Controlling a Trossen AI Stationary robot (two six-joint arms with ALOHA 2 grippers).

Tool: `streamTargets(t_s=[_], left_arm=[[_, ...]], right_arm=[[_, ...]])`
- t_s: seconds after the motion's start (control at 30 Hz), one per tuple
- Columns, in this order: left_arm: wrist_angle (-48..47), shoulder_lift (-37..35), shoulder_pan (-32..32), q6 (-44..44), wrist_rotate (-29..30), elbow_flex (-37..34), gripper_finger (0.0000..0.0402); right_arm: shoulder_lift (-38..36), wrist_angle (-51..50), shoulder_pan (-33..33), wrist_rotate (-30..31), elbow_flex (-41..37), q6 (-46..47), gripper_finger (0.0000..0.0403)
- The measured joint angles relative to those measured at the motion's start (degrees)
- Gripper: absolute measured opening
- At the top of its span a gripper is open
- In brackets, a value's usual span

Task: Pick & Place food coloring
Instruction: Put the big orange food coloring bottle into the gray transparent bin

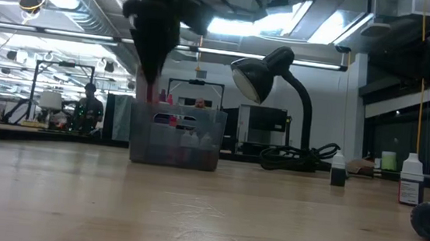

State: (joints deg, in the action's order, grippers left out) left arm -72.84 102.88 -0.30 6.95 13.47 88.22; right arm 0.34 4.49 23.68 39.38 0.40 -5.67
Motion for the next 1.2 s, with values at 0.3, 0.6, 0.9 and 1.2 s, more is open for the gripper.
streamTargets(t_s=[0.3,0.6,0.9,1.2], left_arm=[[4.2,4.1,1.9,-1.4,-0.3,-0.6,0.0143],[9.4,4.4,2.4,-1.9,-0.8,-5.5,0.0143],[12.5,4.4,2.8,-4.2,0.3,-8.7,0.0148],[8.4,4.4,2.8,-3.9,1.6,-6.1,0.0218]], right_arm=[[0.0,0.0,0.0,0.0,0.0,0.0,0.0015],[0.0,0.0,0.0,0.0,0.0,0.0,0.0015],[0.0,0.0,0.0,0.0,0.0,0.0,0.0015],[0.0,0.0,0.0,0.0,0.0,0.0,0.0015]])
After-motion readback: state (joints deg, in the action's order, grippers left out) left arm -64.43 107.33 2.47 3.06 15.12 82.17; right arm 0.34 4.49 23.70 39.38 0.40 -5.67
